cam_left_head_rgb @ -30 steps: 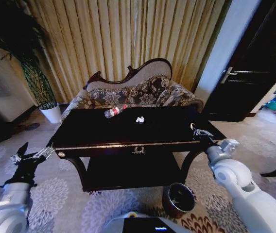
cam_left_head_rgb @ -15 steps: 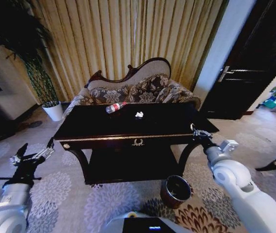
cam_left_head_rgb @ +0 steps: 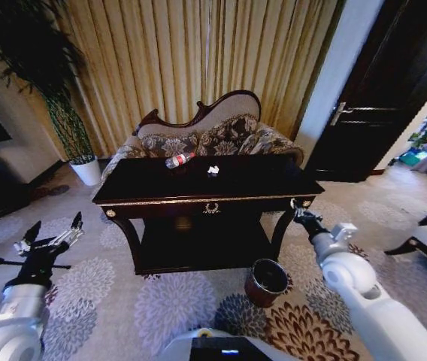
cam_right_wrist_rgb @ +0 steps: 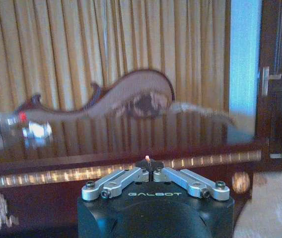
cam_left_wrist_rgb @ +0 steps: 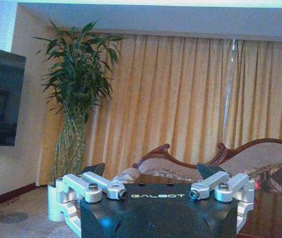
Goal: Move to the front of the table and place the trash on the table into the trash bin.
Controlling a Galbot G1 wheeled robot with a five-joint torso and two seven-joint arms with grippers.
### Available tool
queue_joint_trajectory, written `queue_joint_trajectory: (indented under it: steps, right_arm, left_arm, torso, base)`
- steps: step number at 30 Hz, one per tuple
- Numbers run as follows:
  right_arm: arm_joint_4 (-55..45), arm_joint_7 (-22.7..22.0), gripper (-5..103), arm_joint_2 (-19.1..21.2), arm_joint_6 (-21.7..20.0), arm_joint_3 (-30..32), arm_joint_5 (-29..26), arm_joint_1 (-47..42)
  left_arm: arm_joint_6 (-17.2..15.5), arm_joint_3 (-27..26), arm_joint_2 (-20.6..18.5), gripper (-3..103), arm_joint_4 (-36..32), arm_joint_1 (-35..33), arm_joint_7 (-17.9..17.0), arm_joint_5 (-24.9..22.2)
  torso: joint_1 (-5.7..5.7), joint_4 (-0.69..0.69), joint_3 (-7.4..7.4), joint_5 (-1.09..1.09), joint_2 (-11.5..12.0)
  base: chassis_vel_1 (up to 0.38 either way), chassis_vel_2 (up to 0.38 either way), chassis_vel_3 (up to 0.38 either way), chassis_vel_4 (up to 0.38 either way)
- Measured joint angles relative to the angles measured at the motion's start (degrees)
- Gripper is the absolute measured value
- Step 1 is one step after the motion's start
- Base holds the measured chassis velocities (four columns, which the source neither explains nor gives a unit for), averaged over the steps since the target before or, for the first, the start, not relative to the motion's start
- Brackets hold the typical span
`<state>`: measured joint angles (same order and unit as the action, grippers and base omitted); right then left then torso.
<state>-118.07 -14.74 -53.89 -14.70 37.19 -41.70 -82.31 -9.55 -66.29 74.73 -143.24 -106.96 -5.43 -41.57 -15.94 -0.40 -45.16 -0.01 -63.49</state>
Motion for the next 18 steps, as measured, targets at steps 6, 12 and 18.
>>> queue_joint_trajectory:
  steps: [6,12,18]
  right_arm:
    - [6.63,1.78,0,-2.21,-0.94,-1.93,4.48,0.03]
    - [16.9,5.02,0,-4.65,1.02,-3.72,10.98,1.38]
    - [26.58,8.8,0,-6.7,4.18,-4.73,16.9,3.75]
  left_arm:
    - [0.26,-0.43,0.27,100,0.0,-0.08,-0.19,-0.04]
    - [0.4,-0.66,0.34,100,0.0,-0.32,-0.28,-0.05]
    - [0.4,-0.63,-0.31,100,0.0,-0.62,-0.31,-0.06]
  torso:
    - [-0.02,-0.01,-0.02,0.0,0.02]
    - [-0.01,0.0,-0.01,-0.01,0.01]
    - [-0.02,0.0,-0.01,0.01,0.02]
  base:
    - [0.0,0.0,0.0,0.0]
    - [0.0,0.0,0.0,0.0]
    - [0.0,0.0,0.0,0.0]
